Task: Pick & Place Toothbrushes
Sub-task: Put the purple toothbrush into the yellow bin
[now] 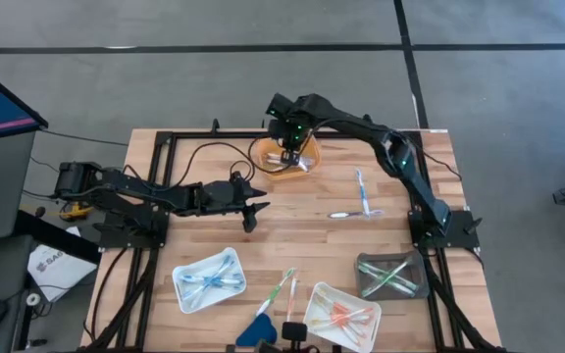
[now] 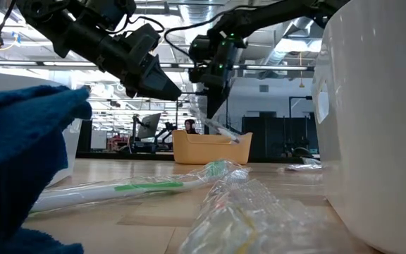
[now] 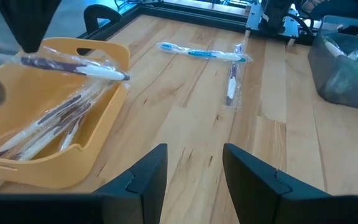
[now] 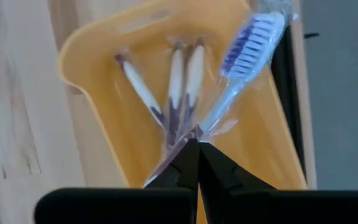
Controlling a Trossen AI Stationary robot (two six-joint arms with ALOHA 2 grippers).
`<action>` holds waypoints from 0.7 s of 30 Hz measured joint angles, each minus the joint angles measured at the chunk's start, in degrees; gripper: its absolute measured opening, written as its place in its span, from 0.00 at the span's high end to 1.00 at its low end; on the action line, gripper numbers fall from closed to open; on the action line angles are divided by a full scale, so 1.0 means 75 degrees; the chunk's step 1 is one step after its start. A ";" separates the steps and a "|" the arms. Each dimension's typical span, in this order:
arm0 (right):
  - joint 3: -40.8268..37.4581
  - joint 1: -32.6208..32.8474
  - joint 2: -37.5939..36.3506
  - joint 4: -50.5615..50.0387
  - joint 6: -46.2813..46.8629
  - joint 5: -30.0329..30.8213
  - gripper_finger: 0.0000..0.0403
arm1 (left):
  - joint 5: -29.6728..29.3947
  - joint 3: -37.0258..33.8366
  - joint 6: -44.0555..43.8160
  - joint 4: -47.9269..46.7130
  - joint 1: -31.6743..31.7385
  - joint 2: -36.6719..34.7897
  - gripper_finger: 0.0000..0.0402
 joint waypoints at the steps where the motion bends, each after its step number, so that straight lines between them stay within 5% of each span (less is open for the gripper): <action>1: 0.0048 0.0008 0.0081 -0.0001 -0.0078 -0.0002 1.00 | 0.0000 0.0000 0.0000 -0.0020 -0.0006 0.0000 0.63; 13: 0.0047 0.0353 0.0084 -0.0181 -0.0798 0.1354 1.00 | 0.0000 0.0000 0.0000 -0.0165 -0.0021 0.0000 0.63; 21: 0.0062 0.0350 -0.0641 -0.0163 -0.1370 0.1406 1.00 | 0.0000 0.0000 0.0000 -0.0196 -0.0021 0.0000 0.63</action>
